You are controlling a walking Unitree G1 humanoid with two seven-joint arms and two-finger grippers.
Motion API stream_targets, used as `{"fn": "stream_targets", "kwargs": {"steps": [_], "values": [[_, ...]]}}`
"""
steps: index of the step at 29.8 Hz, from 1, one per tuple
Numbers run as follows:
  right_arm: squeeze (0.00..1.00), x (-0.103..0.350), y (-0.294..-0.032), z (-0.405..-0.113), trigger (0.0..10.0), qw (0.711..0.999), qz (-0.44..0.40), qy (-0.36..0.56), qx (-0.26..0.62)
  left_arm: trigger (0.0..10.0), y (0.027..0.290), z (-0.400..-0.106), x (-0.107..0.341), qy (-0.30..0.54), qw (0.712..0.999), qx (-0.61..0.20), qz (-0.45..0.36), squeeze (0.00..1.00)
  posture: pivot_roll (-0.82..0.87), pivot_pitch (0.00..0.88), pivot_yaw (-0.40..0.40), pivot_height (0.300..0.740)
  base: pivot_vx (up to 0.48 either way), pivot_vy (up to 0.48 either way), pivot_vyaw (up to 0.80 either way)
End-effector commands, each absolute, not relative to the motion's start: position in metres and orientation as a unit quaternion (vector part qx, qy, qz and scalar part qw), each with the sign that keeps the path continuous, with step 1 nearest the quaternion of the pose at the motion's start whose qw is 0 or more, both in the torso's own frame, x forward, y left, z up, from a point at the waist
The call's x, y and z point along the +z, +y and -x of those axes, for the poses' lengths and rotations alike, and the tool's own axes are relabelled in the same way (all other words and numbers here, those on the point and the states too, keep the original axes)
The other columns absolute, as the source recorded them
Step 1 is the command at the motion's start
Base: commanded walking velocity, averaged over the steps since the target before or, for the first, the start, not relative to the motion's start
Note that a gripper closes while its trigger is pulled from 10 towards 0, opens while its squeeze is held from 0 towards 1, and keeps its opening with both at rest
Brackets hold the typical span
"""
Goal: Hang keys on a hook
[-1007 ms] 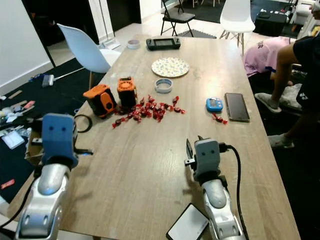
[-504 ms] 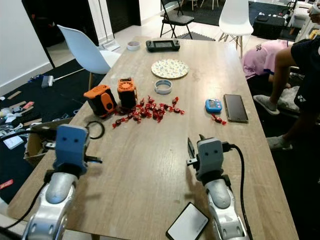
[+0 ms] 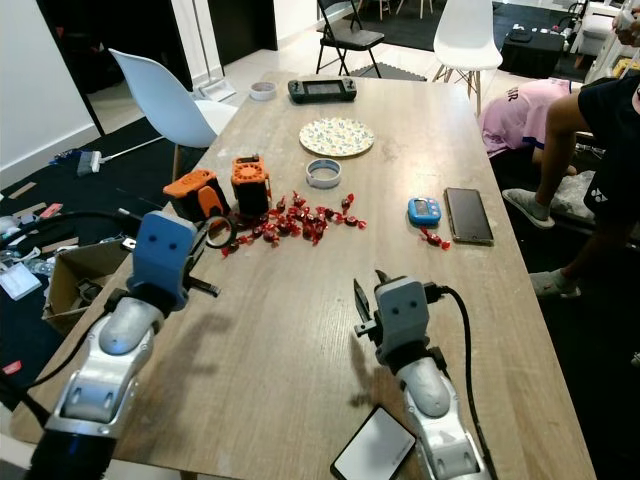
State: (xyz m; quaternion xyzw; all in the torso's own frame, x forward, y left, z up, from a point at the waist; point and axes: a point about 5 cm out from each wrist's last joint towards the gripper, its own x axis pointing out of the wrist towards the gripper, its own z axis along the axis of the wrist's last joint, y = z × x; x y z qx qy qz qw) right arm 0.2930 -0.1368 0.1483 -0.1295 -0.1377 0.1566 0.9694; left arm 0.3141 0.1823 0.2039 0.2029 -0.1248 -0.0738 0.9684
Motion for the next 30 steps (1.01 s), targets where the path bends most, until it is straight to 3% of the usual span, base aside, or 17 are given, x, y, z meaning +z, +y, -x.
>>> {"fn": "stream_targets", "kwargs": {"steps": [1, 11, 20, 30], "values": [[0.0, 0.145, -0.144, -0.291, 10.0, 0.969, 0.131, -0.132, 0.16, 10.0, 0.189, -0.308, 0.193, -0.105, 0.97, -0.078, -0.206, 0.0, 0.07, 0.168, 0.018, 0.74, 0.0, 0.0, 0.0], [0.0, 0.144, -0.164, -0.28, 10.0, 0.975, 0.134, -0.113, 0.138, 10.0, 0.179, -0.293, 0.174, -0.092, 0.973, -0.083, -0.194, 0.0, 0.08, 0.164, 0.01, 0.74, 0.0, 0.0, 0.0], [0.0, 0.149, -0.201, -0.276, 10.0, 0.979, 0.157, -0.109, 0.068, 10.0, 0.171, -0.3, 0.173, -0.093, 0.975, -0.082, -0.182, 0.0, 0.02, 0.171, 0.038, 0.74, 0.0, 0.0, 0.0], [0.0, 0.15, -0.197, -0.277, 10.0, 0.984, 0.132, -0.112, 0.045, 10.0, 0.17, -0.3, 0.174, -0.09, 0.977, -0.08, -0.174, 0.0, 0.02, 0.167, 0.048, 0.74, 0.0, 0.0, 0.0]]}}
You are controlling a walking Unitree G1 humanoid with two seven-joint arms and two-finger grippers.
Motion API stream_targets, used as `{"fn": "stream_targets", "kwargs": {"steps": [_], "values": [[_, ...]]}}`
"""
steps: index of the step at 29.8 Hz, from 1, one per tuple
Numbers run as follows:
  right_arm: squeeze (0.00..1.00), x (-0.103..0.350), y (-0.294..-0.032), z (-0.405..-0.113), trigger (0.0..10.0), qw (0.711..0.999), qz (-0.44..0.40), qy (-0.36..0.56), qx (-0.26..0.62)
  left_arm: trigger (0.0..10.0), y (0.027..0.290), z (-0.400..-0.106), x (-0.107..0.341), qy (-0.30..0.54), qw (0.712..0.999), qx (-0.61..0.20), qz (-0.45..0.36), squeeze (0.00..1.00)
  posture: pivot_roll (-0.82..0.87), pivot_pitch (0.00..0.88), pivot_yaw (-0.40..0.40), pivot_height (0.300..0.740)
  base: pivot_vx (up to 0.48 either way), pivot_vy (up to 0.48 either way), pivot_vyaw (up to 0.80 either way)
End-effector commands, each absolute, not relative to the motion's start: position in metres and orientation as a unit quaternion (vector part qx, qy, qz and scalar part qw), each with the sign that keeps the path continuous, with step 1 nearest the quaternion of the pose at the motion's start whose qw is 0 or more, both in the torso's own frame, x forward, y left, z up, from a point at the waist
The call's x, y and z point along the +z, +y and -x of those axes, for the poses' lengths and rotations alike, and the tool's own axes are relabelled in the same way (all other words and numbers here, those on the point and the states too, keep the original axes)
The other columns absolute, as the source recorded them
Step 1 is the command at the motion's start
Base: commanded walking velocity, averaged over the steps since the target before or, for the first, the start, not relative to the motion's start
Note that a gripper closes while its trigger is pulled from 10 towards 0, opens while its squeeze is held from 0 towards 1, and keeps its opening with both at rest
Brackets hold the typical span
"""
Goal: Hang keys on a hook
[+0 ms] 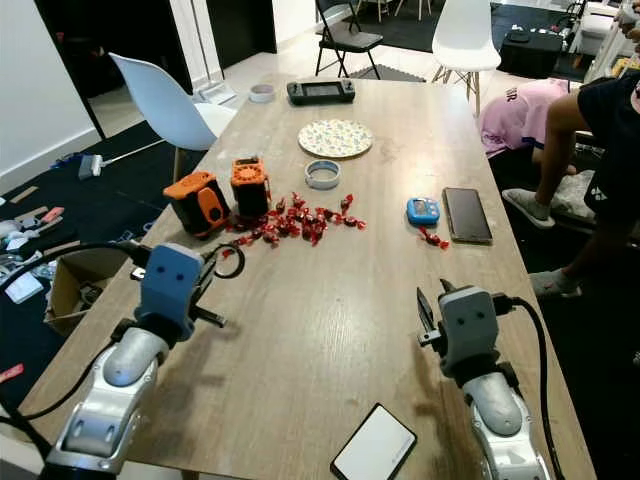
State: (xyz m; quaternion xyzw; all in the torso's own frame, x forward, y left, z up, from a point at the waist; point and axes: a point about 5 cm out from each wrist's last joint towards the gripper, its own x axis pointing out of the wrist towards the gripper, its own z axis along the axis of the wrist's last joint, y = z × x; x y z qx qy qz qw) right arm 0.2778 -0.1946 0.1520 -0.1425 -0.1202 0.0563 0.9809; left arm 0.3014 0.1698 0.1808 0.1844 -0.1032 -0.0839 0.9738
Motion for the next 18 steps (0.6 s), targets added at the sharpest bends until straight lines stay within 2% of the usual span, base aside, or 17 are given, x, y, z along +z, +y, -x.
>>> {"fn": "stream_targets", "kwargs": {"steps": [1, 18], "values": [[0.0, 0.1513, -0.1976, -0.2779, 10.0, 0.985, 0.126, -0.112, 0.039, 10.0, 0.1703, -0.3002, 0.1737, -0.09, 0.978, -0.078, -0.172, 0.0, 0.02, 0.167, 0.048, 0.74, 0.0, 0.0, 0.0], [0.0, 0.1534, -0.1933, -0.2833, 10.0, 0.984, 0.125, -0.116, 0.041, 10.0, 0.1714, -0.2983, 0.1711, -0.087, 0.98, -0.067, -0.167, 0.0, 0.03, 0.15, 0.036, 0.74, 0.0, 0.0, 0.0]]}}
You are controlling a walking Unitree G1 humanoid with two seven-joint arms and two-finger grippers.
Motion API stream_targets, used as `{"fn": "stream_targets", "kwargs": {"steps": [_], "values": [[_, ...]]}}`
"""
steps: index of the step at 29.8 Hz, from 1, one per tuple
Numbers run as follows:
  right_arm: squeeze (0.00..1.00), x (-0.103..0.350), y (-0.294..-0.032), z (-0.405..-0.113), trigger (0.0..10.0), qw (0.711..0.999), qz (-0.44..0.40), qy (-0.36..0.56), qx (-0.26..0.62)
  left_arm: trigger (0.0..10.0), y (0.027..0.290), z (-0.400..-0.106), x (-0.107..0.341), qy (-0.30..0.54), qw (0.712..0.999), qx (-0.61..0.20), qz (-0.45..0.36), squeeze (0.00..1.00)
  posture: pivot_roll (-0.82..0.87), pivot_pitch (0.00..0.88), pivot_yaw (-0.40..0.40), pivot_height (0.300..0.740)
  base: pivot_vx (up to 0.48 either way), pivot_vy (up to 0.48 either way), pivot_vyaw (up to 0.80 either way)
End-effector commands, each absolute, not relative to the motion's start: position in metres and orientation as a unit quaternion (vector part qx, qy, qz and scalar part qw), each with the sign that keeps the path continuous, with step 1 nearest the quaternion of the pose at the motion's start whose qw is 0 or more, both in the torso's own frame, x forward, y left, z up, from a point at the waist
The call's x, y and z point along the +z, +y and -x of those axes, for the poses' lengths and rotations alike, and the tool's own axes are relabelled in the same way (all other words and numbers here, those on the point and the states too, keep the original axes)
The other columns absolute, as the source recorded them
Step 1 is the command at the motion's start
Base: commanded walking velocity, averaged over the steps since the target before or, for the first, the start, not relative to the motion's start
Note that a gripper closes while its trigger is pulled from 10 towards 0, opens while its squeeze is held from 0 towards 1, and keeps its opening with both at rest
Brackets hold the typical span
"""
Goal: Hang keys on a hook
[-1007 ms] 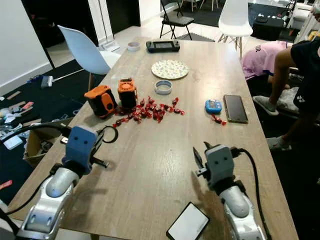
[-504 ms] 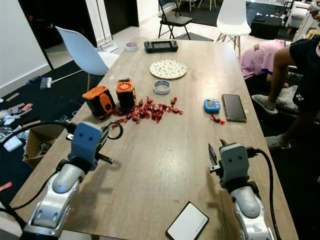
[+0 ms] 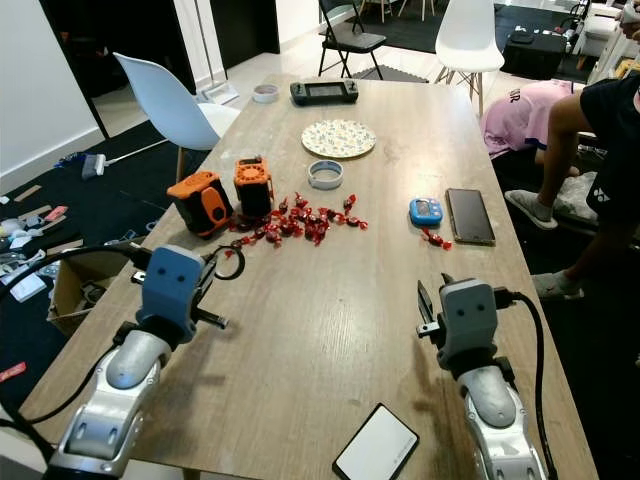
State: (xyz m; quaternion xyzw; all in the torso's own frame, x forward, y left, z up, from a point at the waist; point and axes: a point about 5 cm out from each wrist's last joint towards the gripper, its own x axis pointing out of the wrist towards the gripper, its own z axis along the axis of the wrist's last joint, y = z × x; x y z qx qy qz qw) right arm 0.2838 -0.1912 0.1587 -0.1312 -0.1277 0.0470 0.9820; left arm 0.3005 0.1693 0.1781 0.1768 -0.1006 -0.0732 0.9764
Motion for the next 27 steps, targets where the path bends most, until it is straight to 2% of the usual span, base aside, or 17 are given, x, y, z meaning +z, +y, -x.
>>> {"fn": "stream_targets", "kwargs": {"steps": [1, 8, 27], "values": [[0.0, 0.1532, -0.1926, -0.2835, 10.0, 0.985, 0.125, -0.116, 0.042, 10.0, 0.1715, -0.2982, 0.1711, -0.087, 0.98, -0.066, -0.167, 0.0, 0.03, 0.15, 0.036, 0.74, 0.0, 0.0, 0.0], [0.0, 0.1515, -0.1898, -0.2847, 10.0, 0.985, 0.124, -0.114, 0.048, 10.0, 0.1724, -0.2981, 0.1708, -0.087, 0.98, -0.063, -0.167, 0.0, 0.04, 0.143, 0.034, 0.74, 0.0, 0.0, 0.0], [0.0, 0.1488, -0.1833, -0.2883, 10.0, 0.984, 0.128, -0.111, 0.061, 10.0, 0.1743, -0.2968, 0.1705, -0.087, 0.98, -0.057, -0.17, 0.0, 0.05, 0.144, 0.027, 0.74, -0.378, 0.0, 0.0]]}}
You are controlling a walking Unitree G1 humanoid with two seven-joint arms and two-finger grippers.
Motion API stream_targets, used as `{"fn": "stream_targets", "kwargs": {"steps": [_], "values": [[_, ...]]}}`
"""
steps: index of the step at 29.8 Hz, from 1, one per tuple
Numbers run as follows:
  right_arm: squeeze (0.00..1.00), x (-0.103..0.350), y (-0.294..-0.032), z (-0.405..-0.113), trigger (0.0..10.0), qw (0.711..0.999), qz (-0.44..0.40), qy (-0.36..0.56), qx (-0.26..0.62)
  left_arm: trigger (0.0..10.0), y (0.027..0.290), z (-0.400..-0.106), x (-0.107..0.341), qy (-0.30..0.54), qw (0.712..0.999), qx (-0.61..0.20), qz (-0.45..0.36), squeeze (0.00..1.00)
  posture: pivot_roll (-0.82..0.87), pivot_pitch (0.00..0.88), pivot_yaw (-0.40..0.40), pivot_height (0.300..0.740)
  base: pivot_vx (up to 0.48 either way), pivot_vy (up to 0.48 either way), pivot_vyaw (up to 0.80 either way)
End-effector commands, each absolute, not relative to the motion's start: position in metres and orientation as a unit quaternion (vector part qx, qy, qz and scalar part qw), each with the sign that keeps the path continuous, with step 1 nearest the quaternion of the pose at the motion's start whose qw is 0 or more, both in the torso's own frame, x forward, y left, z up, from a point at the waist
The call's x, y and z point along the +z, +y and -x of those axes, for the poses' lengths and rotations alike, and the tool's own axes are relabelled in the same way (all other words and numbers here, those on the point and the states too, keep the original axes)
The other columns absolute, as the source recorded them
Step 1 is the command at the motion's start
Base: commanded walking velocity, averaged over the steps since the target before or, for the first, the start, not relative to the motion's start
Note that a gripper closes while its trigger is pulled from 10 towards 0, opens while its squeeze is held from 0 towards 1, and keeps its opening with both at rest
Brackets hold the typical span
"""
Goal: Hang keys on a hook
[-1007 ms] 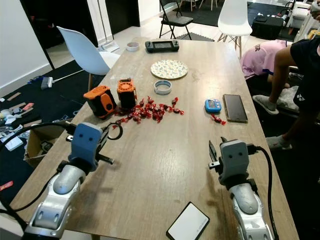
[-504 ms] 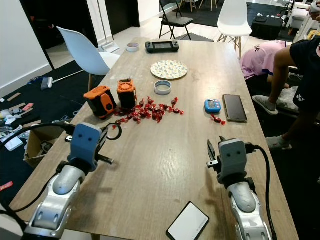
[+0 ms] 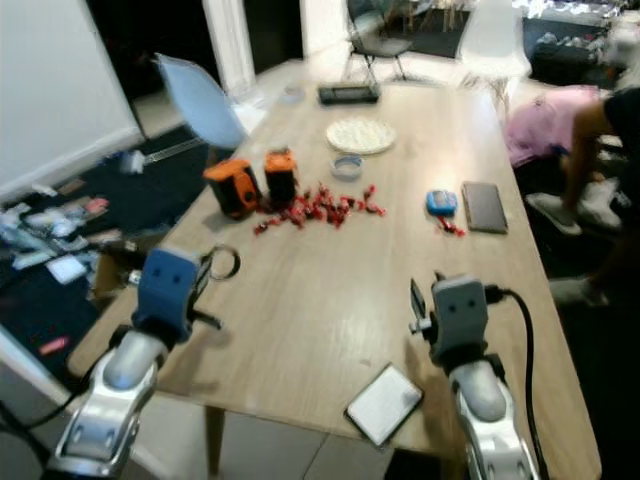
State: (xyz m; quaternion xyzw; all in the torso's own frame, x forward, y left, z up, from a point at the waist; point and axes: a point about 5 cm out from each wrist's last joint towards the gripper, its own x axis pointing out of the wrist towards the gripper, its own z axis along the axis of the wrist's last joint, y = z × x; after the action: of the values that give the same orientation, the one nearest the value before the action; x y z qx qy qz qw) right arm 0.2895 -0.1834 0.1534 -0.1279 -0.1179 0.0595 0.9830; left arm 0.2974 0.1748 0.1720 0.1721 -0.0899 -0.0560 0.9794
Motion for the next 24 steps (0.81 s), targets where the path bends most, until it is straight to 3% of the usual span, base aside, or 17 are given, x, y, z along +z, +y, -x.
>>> {"fn": "stream_targets", "kwargs": {"steps": [1, 24], "values": [[0.0, 0.1487, -0.1831, -0.2885, 10.0, 0.984, 0.128, -0.111, 0.061, 10.0, 0.1742, -0.2967, 0.1705, -0.086, 0.98, -0.057, -0.17, 0.0, 0.06, 0.144, 0.027, 0.74, -0.371, 0.0, 0.0], [0.0, 0.148, -0.1788, -0.2904, 10.0, 0.982, 0.132, -0.112, 0.07, 10.0, 0.1767, -0.2947, 0.1689, -0.082, 0.98, -0.053, -0.171, 0.0, 0.06, 0.152, 0.027, 0.74, -0.362, 0.0, 0.0]]}}
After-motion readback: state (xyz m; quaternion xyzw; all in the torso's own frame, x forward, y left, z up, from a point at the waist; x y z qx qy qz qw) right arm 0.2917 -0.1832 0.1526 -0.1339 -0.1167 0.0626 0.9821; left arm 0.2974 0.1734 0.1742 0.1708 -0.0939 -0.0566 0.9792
